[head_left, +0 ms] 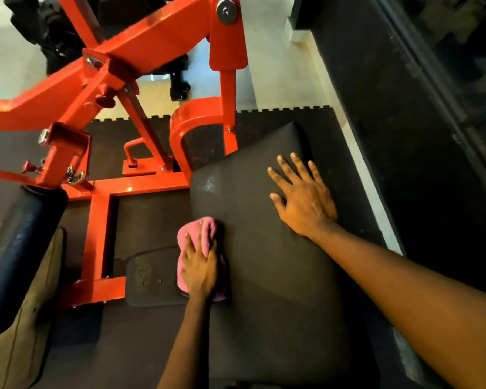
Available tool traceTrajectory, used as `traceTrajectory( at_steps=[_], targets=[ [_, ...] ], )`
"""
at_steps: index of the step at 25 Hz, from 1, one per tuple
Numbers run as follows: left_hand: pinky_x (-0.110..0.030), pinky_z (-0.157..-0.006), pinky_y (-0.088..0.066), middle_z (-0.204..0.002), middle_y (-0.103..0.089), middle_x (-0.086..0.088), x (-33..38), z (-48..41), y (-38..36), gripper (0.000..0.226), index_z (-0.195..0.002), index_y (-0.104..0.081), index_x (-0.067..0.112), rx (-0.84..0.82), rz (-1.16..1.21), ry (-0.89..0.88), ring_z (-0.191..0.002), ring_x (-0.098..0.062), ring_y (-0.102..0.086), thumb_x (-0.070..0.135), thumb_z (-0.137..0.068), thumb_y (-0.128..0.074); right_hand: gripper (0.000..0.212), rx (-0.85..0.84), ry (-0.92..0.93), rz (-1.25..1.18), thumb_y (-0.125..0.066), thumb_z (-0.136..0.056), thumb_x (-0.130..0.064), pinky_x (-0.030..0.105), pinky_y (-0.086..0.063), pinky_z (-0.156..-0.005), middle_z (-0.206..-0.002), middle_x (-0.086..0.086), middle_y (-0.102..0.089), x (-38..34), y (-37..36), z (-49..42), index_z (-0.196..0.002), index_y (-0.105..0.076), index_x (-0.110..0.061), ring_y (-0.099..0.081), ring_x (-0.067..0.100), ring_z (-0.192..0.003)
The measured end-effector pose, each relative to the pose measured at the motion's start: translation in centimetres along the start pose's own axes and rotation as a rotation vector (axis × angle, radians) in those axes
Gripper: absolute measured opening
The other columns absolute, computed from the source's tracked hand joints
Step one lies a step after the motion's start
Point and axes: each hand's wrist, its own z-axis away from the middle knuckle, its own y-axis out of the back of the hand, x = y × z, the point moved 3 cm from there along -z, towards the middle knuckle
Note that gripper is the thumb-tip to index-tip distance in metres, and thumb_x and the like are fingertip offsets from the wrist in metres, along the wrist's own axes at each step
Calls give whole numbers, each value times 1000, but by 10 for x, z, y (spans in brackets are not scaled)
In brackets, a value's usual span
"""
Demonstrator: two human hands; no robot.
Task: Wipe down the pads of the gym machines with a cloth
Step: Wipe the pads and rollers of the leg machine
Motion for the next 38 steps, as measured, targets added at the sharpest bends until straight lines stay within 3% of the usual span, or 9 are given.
traceTrajectory(
  at_steps=[8,14,19,21,24,26,29,34,38],
  targets=[
    [-71,-112,-7,-167,-4,3,167,-84,0,50,-146,-21,61,54,-64,-375,-151,-36,-2,58,-98,-35,61,36,-2,-26,-47,-96,-47,49,-18,-124,-166,0,-28,1,-3,-2,-154,-42,-30,-18,25,-155],
    [-58,-116,-20,-159,-31,12,142,-174,18,55,-146,-32,51,28,-119,-492,-147,-24,-25,52,-92,-24,60,35,-11,-27,-46,-96,-49,47,-16,-125,-166,-3,-28,1,-2,-1,-154,-41,-32,-16,22,-156],
    [-49,-114,-31,-155,-42,2,120,-191,31,49,-144,-38,52,29,66,-319,-139,-29,-39,54,-95,-35,60,39,-12,-34,-47,-97,-50,47,-16,-125,-166,-3,-28,2,-2,0,-154,-41,-32,-17,22,-156],
    [-44,-106,-42,-143,-54,-1,101,-188,40,50,-137,-40,60,24,307,-229,-130,-28,-51,63,-87,-38,60,34,-17,-38,-46,-97,-50,47,-15,-126,-166,-4,-27,2,-2,0,-154,-40,-33,-16,22,-156],
    [-22,-80,-48,-117,-66,-4,75,-162,38,53,-144,-36,53,16,428,-139,-103,-11,-67,47,-92,-44,60,24,-30,-42,-45,-97,-51,48,-15,-125,-166,-4,-27,3,-2,0,-154,-40,-33,-15,21,-156],
    [-29,-94,-44,-135,-58,-2,73,-149,35,46,-142,-38,53,90,331,-167,-121,-19,-58,46,-97,-41,60,24,-23,-47,-45,-96,-50,48,-16,-125,-166,-3,-28,1,-2,-1,-153,-41,-32,-15,22,-156],
    [-49,-112,-28,-146,-45,11,118,-139,28,46,-136,-41,52,197,41,-478,-139,-25,-37,47,-92,-34,62,30,-20,-42,-47,-95,-50,49,-18,-125,-166,-2,-28,0,-3,0,-154,-41,-30,-17,22,-155],
    [-64,-117,-2,-162,-23,11,230,-101,-3,48,-146,-29,55,28,-32,-704,-152,-26,-12,56,-98,-31,77,84,-90,-119,-50,-89,-52,44,-18,-125,-165,6,-29,5,0,1,-156,-38,-14,-21,23,-155],
    [-60,-113,-22,-148,-43,6,204,-129,8,51,-143,-28,54,61,-50,-603,-141,-23,-33,54,-92,-27,80,92,-91,-132,-50,-88,-54,43,-18,-126,-166,7,-28,6,-3,1,-156,-37,-13,-20,23,-155]
  ],
)
